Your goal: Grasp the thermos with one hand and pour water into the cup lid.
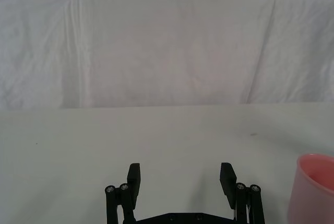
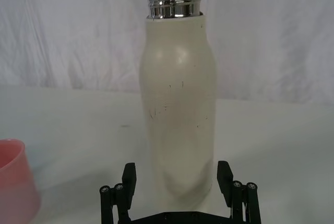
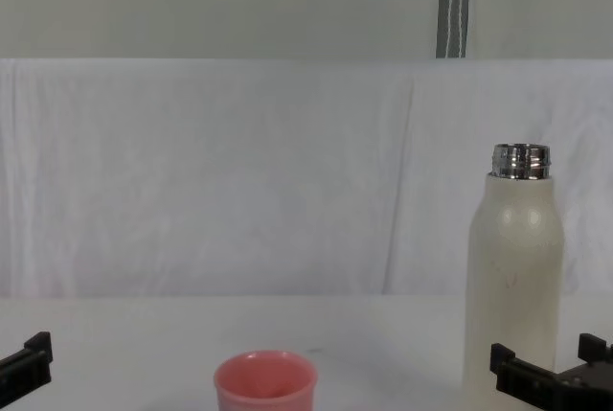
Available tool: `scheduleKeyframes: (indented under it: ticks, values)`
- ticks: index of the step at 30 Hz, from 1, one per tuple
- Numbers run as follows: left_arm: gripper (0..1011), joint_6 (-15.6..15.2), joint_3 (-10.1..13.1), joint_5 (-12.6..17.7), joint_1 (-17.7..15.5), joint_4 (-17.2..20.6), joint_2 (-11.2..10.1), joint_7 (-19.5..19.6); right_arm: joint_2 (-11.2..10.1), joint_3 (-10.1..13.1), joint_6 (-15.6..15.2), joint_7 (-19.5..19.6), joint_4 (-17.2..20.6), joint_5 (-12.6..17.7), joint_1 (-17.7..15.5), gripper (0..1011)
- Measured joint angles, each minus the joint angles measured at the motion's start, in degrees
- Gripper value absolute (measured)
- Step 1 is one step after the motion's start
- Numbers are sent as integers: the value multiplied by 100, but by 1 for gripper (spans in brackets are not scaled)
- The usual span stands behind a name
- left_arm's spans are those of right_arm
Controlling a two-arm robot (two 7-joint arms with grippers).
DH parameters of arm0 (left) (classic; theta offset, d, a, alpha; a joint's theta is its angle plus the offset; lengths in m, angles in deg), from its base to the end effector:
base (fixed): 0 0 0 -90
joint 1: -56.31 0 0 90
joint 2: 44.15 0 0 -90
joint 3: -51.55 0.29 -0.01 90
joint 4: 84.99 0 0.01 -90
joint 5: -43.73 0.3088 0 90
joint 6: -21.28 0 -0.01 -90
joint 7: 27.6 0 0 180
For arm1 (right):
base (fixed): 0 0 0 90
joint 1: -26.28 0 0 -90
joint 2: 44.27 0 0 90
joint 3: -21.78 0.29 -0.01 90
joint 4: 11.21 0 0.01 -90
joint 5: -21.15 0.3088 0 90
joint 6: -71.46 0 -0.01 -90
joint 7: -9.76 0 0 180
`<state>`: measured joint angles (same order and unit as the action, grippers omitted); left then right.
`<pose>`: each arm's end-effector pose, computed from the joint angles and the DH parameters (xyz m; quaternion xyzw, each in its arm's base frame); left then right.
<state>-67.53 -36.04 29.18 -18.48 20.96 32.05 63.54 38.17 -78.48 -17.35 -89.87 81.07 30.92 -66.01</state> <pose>0.2530 0.0375 -0.2853 -0.0175 0.0065 0.6616 0.7496 0.3117 0.0203 -0.3050 0.0159 0.0179 -0.5731 0.8191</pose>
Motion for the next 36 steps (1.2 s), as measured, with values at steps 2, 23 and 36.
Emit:
scheduleKeyframes:
  ticks: [2,23,36]
  values:
    - [1001,0,0,0,0,0,0,0,7,-13,-4,-6,-58,-2,50,1001]
    - [1001,0,0,0,0,0,0,0,76,-7,76,-39,-469,93,376,1001]
    - [1001,0,0,0,0,0,0,0,106,-16,146,-64,-639,138,571,1001]
